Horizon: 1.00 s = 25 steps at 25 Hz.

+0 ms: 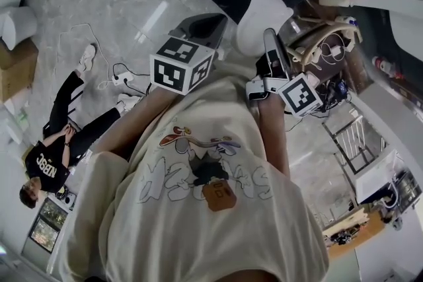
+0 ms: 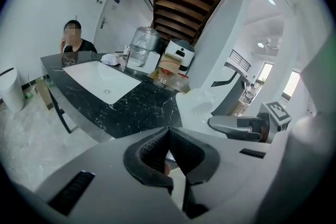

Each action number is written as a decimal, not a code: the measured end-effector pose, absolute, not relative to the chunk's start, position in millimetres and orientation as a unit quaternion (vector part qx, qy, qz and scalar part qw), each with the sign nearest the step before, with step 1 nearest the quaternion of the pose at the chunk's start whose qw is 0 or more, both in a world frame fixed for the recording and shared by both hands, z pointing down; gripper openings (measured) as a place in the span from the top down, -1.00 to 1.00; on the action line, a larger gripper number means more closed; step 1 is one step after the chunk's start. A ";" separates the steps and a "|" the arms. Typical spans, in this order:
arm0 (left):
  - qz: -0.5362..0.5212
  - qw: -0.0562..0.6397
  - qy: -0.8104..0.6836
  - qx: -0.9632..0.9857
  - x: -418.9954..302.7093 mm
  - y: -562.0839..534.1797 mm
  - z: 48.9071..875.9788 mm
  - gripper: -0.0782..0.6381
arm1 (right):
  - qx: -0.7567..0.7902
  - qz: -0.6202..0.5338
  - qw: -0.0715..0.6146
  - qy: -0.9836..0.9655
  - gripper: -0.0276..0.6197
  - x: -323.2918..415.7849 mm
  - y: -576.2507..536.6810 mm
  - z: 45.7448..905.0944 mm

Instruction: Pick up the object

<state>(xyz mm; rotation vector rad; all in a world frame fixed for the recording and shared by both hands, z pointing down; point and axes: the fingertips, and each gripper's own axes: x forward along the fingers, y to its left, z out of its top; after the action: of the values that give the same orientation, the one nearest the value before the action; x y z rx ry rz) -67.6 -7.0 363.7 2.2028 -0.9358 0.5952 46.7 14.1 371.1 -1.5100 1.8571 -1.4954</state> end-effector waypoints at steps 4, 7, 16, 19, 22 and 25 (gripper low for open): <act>0.221 0.328 -0.357 0.846 -72.7 -6.4 360.4 0.74 | -0.533 -0.525 0.169 0.642 0.52 42.9 22.2 369.7; 0.220 0.320 -0.355 0.850 -73.4 -6.2 355.9 0.74 | -0.535 -0.525 0.173 0.639 0.52 41.2 26.9 365.8; 0.223 0.306 -0.352 0.856 -59.7 -5.9 352.6 0.74 | -0.534 -0.523 0.173 0.641 0.52 52.4 36.6 364.9; 0.223 0.304 -0.351 0.857 -57.6 -3.9 352.5 0.74 | -0.533 -0.523 0.173 0.642 0.52 52.9 38.2 364.8; 0.223 0.304 -0.350 0.858 -56.7 -2.6 351.3 0.74 | -0.532 -0.524 0.177 0.641 0.52 53.4 39.4 364.0; 0.222 0.305 -0.350 0.857 -56.5 -2.5 351.7 0.74 | -0.530 -0.529 0.177 0.639 0.52 52.2 40.5 365.6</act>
<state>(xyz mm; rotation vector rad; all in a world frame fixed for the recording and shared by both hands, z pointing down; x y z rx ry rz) -56.5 -2.5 351.7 2.2693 -0.9277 0.5874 52.2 40.5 365.6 -1.4991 1.8084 -1.4961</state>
